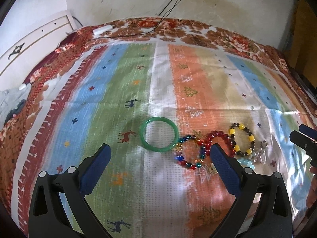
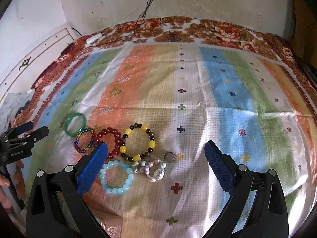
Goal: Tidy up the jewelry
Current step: 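Reach the left tool to the green jade bangle while the right tool reaches the yellow-black bracelet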
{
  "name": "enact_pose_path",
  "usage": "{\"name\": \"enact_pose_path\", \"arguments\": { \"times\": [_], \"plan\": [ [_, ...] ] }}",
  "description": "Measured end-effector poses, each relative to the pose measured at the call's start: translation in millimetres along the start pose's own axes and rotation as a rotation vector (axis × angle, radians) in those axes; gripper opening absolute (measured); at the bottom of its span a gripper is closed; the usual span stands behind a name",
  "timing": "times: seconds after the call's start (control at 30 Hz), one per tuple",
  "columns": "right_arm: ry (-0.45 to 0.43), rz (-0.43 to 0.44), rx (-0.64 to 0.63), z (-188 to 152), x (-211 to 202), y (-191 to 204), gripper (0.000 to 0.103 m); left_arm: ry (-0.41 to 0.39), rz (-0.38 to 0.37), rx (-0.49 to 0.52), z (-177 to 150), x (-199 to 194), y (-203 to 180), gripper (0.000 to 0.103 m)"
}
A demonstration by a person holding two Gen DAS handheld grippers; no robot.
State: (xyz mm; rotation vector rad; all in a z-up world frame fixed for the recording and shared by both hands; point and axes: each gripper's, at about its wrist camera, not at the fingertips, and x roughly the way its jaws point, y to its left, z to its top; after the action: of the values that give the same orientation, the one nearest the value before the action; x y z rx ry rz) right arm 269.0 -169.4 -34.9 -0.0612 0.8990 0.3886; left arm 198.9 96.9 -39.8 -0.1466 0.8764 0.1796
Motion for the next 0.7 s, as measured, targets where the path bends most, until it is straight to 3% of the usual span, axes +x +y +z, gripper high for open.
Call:
{"name": "enact_pose_path", "arguments": {
  "times": [0.33,0.7],
  "plan": [
    [0.096,0.024,-0.008,8,32,-2,0.099,0.081,-0.008,-0.046,11,33,14,0.097],
    [0.174,0.028,-0.02,15,64,-1,0.099,0.165,0.036,-0.082,17,67,28,0.097]
  ]
}}
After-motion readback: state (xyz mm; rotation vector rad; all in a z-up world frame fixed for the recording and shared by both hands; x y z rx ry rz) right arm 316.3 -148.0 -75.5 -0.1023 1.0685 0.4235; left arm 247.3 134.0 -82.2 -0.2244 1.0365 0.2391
